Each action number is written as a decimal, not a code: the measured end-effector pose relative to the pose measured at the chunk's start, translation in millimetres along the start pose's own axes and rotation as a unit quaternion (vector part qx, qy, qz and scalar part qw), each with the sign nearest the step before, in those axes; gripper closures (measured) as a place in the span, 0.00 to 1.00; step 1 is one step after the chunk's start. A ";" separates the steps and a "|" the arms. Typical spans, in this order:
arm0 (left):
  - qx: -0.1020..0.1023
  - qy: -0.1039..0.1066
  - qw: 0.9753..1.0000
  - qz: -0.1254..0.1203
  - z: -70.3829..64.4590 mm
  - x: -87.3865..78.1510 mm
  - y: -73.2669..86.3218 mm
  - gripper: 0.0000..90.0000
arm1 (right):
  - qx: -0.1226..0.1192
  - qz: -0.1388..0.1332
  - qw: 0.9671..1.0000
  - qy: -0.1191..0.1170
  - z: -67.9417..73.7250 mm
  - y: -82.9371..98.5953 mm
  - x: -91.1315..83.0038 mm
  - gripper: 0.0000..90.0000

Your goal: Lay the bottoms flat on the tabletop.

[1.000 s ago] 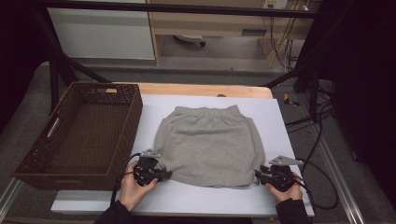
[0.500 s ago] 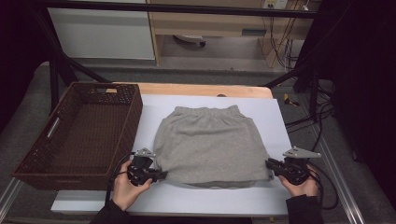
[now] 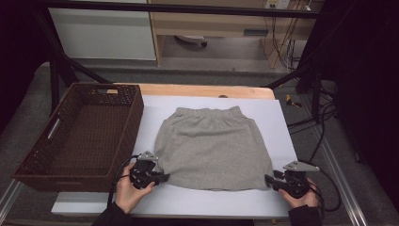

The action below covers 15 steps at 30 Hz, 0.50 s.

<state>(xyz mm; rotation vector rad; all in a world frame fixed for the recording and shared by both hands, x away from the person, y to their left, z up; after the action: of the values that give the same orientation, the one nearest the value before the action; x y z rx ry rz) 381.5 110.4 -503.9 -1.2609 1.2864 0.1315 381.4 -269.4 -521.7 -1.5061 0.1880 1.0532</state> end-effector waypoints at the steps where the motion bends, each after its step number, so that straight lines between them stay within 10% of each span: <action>1: -0.002 0.001 1.000 -0.002 -0.2 0.3 0.0 0.94 | -0.003 -0.009 1.000 0.004 2.2 -1.1 1.6 0.66; 3: 0.001 -0.001 1.000 0.000 -0.4 0.7 0.6 0.94 | -0.009 0.004 1.000 -0.007 6.8 -1.1 1.1 0.93; 5: 0.002 -0.001 1.000 -0.003 -1.8 0.2 -0.5 0.94 | -0.008 0.011 1.000 -0.016 7.9 -0.7 -0.3 0.95; 12: 0.001 0.009 1.000 -0.027 -3.6 -16.1 -7.2 0.74 | -0.009 0.001 0.998 0.055 -34.9 -15.2 -28.2 0.94; 15: 0.002 -0.001 0.999 -0.037 1.4 -23.8 -4.1 0.66 | -0.011 -0.005 0.998 0.060 -36.5 -16.9 -21.6 0.77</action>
<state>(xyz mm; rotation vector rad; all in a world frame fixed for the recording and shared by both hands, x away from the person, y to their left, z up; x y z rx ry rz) 376.3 122.7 -483.7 -1.3034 1.2362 0.0780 398.1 -305.9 -499.9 -1.5890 0.2538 0.9607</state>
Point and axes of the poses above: each handheld gripper's, and its own axes: x roughly forward along the jaws, y roughly out of its underside, z roughly to its left, the point moved 10 cm from there along x, roughly forward along the jaws, and after that the axes turned 5 degrees about -y, right-handed, at the moved point
